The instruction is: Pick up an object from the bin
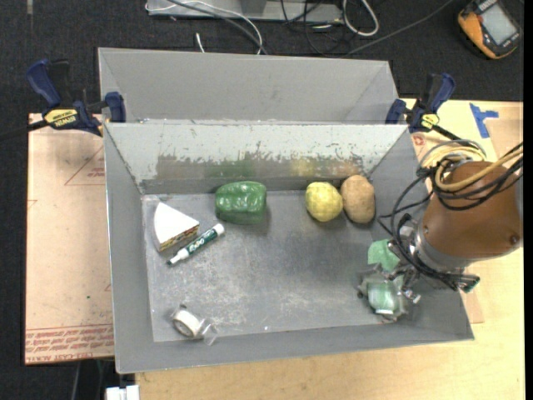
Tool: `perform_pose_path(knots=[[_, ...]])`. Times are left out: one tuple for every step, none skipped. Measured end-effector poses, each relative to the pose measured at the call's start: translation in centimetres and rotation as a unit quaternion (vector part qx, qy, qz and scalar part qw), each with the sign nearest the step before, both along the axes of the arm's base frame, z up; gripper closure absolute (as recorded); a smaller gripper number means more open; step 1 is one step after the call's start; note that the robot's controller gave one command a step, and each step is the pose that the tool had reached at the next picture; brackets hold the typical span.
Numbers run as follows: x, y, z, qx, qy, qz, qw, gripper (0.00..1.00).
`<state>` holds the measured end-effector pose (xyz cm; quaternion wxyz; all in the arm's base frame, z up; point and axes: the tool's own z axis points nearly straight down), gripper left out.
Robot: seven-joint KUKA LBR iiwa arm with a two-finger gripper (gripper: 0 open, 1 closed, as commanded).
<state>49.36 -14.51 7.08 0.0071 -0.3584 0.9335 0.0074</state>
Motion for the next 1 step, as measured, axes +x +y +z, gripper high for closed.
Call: perform_pose_path(knots=[[-0.01, 0.0, 0.01, 0.0, 0.0001, 0.0, 1.0, 1.0]])
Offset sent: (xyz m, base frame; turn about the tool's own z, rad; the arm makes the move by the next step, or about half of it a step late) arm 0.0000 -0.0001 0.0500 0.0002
